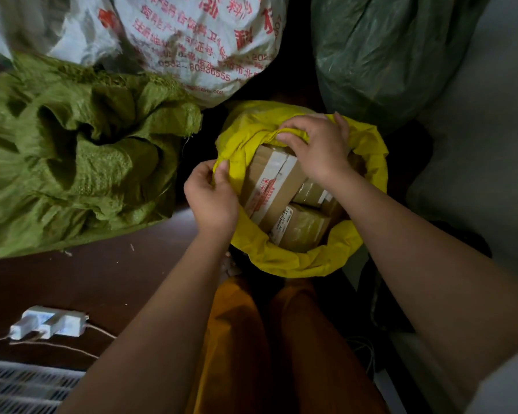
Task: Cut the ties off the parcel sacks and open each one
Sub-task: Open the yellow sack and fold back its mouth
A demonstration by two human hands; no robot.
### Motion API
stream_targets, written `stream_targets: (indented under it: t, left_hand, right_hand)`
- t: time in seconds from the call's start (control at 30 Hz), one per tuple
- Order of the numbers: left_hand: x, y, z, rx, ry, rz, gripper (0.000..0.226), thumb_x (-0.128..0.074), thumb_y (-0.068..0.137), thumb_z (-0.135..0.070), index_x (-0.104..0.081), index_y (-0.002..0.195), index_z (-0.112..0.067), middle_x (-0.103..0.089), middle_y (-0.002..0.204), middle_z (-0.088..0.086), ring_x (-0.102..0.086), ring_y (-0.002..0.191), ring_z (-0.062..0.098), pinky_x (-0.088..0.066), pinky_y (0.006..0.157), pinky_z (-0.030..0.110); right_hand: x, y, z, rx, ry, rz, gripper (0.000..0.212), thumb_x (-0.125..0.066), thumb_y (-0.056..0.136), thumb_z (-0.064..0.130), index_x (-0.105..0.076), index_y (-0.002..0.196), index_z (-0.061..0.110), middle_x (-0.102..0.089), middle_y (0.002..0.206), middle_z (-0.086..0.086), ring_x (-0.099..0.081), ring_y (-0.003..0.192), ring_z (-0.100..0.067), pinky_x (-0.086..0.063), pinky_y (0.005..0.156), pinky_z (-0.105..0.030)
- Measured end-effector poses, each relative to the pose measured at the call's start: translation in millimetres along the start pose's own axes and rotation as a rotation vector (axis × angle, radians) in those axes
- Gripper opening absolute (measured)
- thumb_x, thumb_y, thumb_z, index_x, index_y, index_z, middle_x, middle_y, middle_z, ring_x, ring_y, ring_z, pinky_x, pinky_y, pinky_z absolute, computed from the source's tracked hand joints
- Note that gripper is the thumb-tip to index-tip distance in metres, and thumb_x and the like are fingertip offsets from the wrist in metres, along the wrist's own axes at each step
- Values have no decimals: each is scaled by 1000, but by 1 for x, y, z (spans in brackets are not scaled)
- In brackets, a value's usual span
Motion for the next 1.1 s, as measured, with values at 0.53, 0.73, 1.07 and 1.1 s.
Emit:
stream_targets:
  t: [0.53, 0.73, 1.07, 1.1]
  left_hand:
    - [13, -7, -17, -315, 439, 74, 24, -69, 85, -30, -68, 98, -10, -54, 102, 9, -53, 99, 26, -45, 89, 51]
    - [8, -19, 4, -176, 441, 227, 60, -73, 83, -28, -49, 138, -26, -54, 123, 5, -52, 115, 20, -42, 92, 26]
    - [-8, 3, 1, 46, 101, 293, 38, -44, 94, 6, -62, 122, -11, -63, 115, 14, -60, 100, 21, -51, 90, 36]
    - [-9, 2, 1, 16, 217, 266, 40, -43, 95, 2, -61, 125, -17, -59, 116, 9, -56, 105, 22, -48, 93, 39]
  right_hand:
    - [5, -3, -9, -237, 89, -53, 29, -57, 94, 43, -70, 111, 24, -69, 115, 1, -54, 117, -18, -27, 113, -47]
    - [7, 0, -14, -274, 141, -39, 31, -56, 95, 42, -68, 116, 22, -66, 123, 1, -54, 121, -17, -29, 113, -47]
    - [18, 4, -23, -286, 181, -36, 31, -56, 96, 37, -68, 116, 16, -68, 118, -3, -59, 113, -20, -42, 102, -40]
    - [17, 2, -22, -273, 192, -37, 30, -57, 96, 35, -68, 116, 16, -68, 118, -3, -59, 113, -20, -42, 103, -40]
Point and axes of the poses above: each hand's wrist, its own y-axis towards the middle knuckle, its own x-axis out of the back of the hand, z = x × y, the point moved 5 cm from there along y, towards the middle knuckle
